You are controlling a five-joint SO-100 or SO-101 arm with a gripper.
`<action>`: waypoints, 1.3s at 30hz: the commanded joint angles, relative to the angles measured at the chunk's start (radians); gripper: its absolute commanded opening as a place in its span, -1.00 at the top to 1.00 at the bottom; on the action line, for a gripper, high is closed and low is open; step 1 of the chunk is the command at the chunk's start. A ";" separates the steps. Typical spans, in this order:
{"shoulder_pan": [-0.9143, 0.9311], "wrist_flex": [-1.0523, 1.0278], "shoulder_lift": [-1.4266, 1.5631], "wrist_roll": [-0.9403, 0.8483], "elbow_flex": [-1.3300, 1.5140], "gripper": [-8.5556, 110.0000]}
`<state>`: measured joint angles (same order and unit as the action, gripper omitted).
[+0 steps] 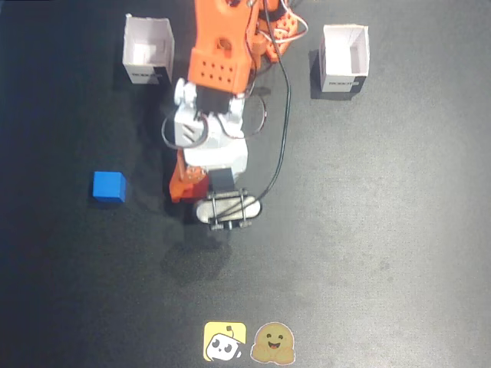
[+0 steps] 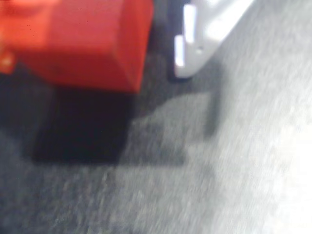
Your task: Put the red cube in the right box and the blue cube in the left box.
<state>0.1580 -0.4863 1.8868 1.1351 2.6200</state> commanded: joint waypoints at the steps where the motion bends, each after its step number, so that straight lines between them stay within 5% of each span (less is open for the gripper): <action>1: 0.005 -0.003 0.069 0.011 0.000 0.44; 39: 0.043 -0.172 0.256 0.014 -0.006 0.63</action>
<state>0.1902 -0.6335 2.1031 1.1397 2.6722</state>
